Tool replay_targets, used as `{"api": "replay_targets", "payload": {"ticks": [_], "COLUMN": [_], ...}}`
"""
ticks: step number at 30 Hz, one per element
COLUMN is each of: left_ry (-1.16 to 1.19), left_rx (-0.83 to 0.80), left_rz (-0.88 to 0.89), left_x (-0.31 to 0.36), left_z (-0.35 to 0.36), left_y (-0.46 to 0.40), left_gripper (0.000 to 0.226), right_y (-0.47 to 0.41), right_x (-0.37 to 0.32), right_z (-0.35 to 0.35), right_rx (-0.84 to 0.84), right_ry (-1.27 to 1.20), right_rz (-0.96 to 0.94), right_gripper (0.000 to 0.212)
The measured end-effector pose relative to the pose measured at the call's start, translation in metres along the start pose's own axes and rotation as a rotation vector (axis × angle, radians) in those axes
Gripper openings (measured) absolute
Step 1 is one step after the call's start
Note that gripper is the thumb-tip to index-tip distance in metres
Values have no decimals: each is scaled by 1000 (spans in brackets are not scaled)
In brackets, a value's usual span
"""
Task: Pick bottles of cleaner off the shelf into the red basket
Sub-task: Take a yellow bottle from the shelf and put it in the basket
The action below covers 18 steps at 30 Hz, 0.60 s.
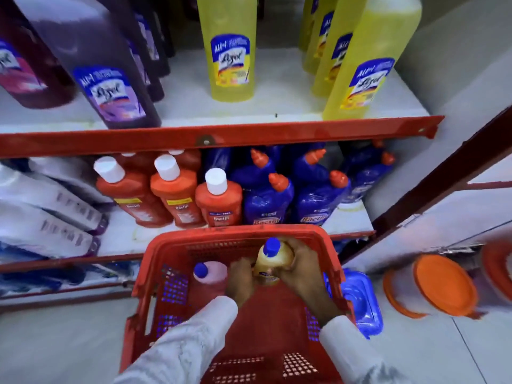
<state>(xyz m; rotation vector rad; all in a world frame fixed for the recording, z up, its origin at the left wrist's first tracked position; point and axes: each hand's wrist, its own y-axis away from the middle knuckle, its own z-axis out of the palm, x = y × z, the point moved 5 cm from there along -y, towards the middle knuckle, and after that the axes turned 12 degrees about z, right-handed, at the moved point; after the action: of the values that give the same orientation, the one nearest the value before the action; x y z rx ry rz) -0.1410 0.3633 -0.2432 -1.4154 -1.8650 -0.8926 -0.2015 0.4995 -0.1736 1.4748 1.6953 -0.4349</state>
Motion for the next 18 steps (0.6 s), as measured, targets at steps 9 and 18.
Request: {"api": "replay_targets", "payload": {"ticks": [9, 18], "left_ry": [56, 97], "left_rx": [40, 140], "left_rz": [-144, 34], "left_x": [-48, 25], "left_z": [42, -22], "left_y": [-5, 6], "left_gripper": [30, 45], "right_y": [-16, -22], "right_x": [44, 29], "right_z": [51, 17], "right_rx": [-129, -134], "right_ry": [31, 99], "right_rz": [70, -26], "right_gripper": [48, 47]}}
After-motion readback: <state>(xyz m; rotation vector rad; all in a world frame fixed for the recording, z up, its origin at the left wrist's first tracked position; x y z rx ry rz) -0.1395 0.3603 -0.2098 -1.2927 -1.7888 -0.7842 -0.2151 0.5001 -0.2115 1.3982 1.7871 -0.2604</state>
